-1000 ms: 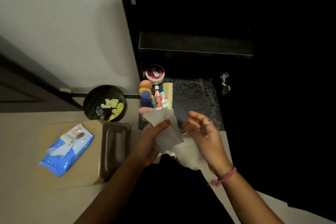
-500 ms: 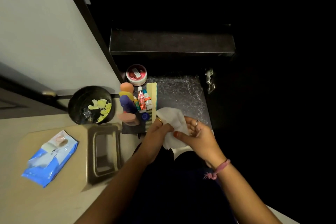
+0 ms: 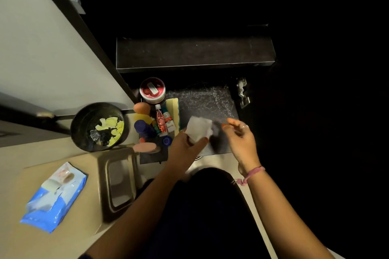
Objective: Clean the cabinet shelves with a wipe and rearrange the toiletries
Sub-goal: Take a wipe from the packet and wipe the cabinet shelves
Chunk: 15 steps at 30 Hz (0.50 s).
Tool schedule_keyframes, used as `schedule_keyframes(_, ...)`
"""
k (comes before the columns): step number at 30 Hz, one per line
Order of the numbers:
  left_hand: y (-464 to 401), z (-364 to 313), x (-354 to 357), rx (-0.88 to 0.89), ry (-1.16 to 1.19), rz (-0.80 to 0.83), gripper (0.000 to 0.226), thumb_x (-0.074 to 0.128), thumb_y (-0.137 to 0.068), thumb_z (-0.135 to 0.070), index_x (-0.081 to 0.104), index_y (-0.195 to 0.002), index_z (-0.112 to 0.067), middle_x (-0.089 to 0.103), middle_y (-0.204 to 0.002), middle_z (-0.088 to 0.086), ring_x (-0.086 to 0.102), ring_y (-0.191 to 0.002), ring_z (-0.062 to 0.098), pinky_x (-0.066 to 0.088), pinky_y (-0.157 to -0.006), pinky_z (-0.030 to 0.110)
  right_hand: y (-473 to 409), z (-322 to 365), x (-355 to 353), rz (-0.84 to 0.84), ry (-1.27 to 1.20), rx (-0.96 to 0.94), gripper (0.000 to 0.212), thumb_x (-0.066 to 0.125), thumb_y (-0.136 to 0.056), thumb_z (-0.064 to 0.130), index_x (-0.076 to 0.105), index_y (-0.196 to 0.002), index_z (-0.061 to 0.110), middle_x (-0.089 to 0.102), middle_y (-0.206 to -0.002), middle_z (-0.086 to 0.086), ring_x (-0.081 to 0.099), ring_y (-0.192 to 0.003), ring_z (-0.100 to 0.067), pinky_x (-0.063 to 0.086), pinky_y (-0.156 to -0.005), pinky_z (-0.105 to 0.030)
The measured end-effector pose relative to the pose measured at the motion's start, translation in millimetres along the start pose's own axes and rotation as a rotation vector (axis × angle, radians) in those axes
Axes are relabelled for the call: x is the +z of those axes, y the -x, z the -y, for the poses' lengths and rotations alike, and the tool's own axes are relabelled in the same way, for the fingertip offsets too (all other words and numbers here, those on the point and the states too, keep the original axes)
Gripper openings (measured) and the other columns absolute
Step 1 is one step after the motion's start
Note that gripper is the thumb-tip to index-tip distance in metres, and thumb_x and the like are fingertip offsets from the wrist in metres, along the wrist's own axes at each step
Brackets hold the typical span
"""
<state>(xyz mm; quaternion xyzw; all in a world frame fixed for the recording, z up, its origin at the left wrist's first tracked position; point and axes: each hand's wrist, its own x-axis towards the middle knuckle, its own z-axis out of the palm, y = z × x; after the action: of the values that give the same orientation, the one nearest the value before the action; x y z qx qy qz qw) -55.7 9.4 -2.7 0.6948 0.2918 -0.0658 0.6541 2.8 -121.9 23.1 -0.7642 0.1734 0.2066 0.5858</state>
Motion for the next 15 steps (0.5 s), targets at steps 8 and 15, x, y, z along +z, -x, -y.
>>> schedule_keyframes(8, -6.8, 4.1, 14.0, 0.519, -0.717, 0.059, 0.037, 0.044, -0.076, 0.006, 0.07, -0.101, -0.002, 0.063, -0.112, 0.016, 0.055, -0.102, 0.034, 0.046, -0.09, 0.036, -15.1, -16.6, -7.2, 0.386, -0.482, 0.538, 0.044, 0.072, -0.074, 0.036, 0.07, -0.106, 0.006, 0.072, -0.101, -0.014, 0.072, -0.083, -0.021, 0.06, -0.07, -0.033)
schedule_keyframes(15, 5.3, 28.0, 9.8, 0.564, -0.522, 0.064, 0.036, 0.058, -0.078, 0.005, 0.065, -0.111, -0.009, 0.057, -0.118, 0.009, 0.052, -0.11, 0.021, 0.042, -0.098, 0.025, -39.9, -18.2, -6.5, 0.305, -0.362, 0.519, 0.026, 0.063, -0.086, 0.008, 0.063, -0.11, -0.001, 0.071, -0.091, -0.017, 0.071, -0.072, -0.024, 0.057, -0.071, -0.04)
